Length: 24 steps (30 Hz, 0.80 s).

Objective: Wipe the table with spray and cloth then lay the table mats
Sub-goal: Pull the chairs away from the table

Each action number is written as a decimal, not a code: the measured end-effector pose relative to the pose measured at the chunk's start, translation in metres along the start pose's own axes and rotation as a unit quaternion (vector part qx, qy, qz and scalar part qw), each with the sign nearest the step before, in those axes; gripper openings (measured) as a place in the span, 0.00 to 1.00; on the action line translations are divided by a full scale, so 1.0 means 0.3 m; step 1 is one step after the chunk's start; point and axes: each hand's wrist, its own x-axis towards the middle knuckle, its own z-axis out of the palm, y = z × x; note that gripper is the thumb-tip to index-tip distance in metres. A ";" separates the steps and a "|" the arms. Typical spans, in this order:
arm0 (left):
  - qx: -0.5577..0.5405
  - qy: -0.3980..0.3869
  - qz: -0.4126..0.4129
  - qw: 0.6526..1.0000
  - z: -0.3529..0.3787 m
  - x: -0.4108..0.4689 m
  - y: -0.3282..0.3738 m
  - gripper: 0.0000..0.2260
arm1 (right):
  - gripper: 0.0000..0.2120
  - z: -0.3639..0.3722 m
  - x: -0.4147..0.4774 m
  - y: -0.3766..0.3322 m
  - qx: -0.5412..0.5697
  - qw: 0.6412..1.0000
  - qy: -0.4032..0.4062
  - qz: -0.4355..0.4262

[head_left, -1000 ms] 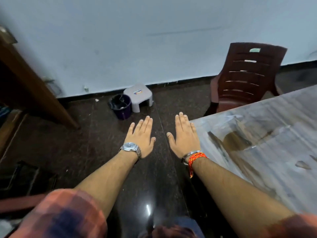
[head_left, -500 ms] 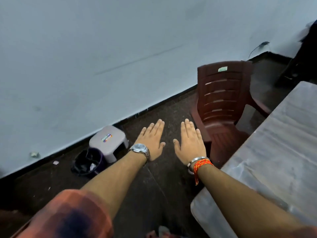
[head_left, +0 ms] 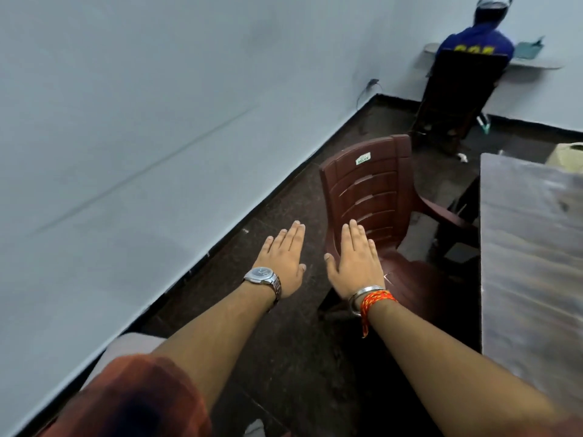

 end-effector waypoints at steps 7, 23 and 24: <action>0.026 -0.029 0.099 0.994 -0.110 0.430 -0.199 0.38 | 0.36 0.029 0.333 -0.139 0.015 0.995 0.016 0.100; 0.189 -0.103 0.337 0.917 -0.149 1.610 -0.235 0.45 | 0.39 0.167 1.322 0.043 0.095 0.920 0.097 0.367; 0.189 -0.113 0.350 0.911 -0.142 1.671 -0.224 0.45 | 0.39 0.167 1.368 0.064 0.097 0.917 0.092 0.377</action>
